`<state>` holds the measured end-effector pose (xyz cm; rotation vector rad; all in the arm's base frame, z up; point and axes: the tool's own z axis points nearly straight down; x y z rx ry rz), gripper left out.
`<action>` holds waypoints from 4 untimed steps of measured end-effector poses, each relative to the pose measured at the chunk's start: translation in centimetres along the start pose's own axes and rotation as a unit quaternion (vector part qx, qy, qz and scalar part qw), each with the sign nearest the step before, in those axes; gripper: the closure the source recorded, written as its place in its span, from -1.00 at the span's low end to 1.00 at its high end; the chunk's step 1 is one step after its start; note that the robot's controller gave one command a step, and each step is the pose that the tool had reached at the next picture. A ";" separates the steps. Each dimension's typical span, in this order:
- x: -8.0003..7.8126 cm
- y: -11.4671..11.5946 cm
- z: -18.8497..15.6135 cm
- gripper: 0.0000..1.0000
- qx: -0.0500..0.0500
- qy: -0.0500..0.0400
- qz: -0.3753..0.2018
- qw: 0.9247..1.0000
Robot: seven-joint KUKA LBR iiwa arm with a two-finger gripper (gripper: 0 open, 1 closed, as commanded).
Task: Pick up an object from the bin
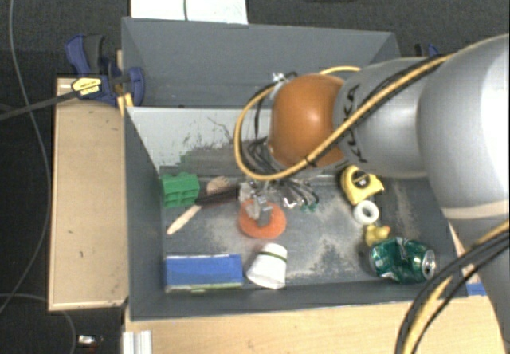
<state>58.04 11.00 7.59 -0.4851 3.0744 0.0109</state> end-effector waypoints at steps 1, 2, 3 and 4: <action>0.4 -0.2 -4.0 1.00 0.000 0.000 0.006 1.000; 1.9 0.4 -4.0 1.00 0.000 -0.004 0.042 0.999; 2.4 0.9 -0.8 1.00 0.000 0.001 0.049 0.999; 2.0 0.7 -6.6 1.00 0.000 0.000 -0.052 0.999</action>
Offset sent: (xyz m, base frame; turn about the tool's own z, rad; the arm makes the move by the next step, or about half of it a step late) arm -0.0436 -0.0015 -0.0021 0.1541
